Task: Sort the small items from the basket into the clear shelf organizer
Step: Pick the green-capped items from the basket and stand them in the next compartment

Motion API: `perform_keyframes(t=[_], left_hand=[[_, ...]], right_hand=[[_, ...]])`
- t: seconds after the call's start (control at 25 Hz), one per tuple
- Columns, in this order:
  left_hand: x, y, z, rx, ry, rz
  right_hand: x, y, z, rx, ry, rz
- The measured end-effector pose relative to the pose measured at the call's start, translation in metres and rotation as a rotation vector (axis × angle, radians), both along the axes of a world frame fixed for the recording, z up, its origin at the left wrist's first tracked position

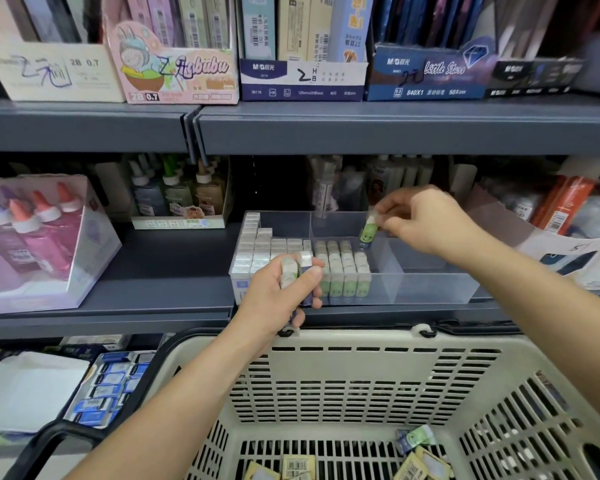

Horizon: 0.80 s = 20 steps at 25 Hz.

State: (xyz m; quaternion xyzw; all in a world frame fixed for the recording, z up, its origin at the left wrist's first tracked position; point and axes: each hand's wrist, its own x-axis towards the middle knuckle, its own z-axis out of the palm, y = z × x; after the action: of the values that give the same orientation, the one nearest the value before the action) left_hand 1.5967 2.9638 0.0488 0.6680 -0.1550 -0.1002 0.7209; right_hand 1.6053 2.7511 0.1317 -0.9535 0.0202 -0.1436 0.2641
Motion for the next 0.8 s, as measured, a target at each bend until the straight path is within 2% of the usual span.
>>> perform_keyframes(t=[0.12,0.28,0.6,0.8], left_hand=[[0.000,-0.001,0.000,-0.027,0.014,-0.001],[0.000,0.000,0.000,-0.048,0.032,-0.032],[-0.001,0.000,0.004,-0.023,0.053,-0.024],[0.000,0.000,0.003,-0.013,0.074,0.003]], right_hand=[[0.005,0.005,-0.009,-0.084,0.008,-0.007],[0.010,0.004,-0.009,-0.082,0.001,-0.037],[0.008,0.003,-0.001,-0.137,0.028,0.031],[0.013,0.000,-0.001,-0.098,-0.030,0.000]])
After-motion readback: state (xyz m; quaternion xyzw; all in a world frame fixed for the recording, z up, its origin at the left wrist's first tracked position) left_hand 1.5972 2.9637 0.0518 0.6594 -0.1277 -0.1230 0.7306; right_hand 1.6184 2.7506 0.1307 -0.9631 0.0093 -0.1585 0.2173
